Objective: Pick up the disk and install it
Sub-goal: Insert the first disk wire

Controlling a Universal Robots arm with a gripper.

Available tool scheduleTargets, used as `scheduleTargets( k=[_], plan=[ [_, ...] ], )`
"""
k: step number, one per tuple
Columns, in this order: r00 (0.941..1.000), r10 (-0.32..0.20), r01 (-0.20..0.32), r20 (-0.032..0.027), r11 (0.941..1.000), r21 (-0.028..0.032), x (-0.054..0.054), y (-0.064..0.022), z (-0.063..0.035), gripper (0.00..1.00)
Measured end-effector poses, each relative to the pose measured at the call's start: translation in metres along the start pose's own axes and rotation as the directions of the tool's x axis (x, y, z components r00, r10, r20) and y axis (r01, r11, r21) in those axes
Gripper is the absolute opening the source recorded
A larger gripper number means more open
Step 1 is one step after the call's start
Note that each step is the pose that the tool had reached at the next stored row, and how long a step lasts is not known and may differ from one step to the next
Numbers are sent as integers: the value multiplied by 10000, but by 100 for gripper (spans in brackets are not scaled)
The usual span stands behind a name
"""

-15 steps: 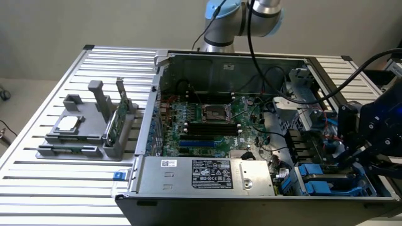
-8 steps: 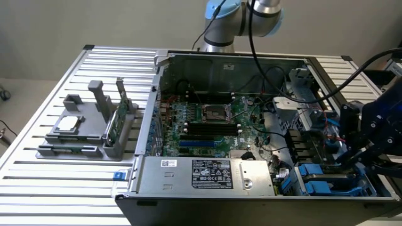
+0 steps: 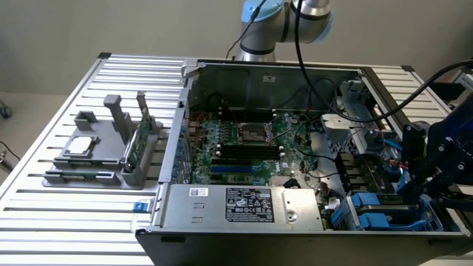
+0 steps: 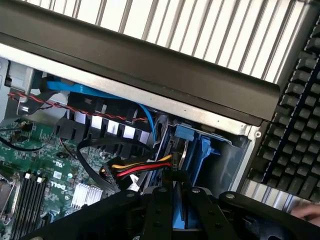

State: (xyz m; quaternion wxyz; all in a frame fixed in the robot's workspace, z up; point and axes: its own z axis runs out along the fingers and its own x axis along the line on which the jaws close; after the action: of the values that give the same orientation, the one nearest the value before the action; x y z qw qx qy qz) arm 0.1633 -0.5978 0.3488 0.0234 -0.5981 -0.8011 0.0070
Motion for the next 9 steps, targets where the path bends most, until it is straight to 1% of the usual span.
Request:
scheduleTargets(
  k=[2,4,9],
  plan=[
    [9999,146,-146,-16,9999,35,1,1,0,16],
    [9996,266,-266,-29,9996,56,3,1,0,16],
    [9988,488,-488,-48,9988,88,30,9,1,16]
  ],
)
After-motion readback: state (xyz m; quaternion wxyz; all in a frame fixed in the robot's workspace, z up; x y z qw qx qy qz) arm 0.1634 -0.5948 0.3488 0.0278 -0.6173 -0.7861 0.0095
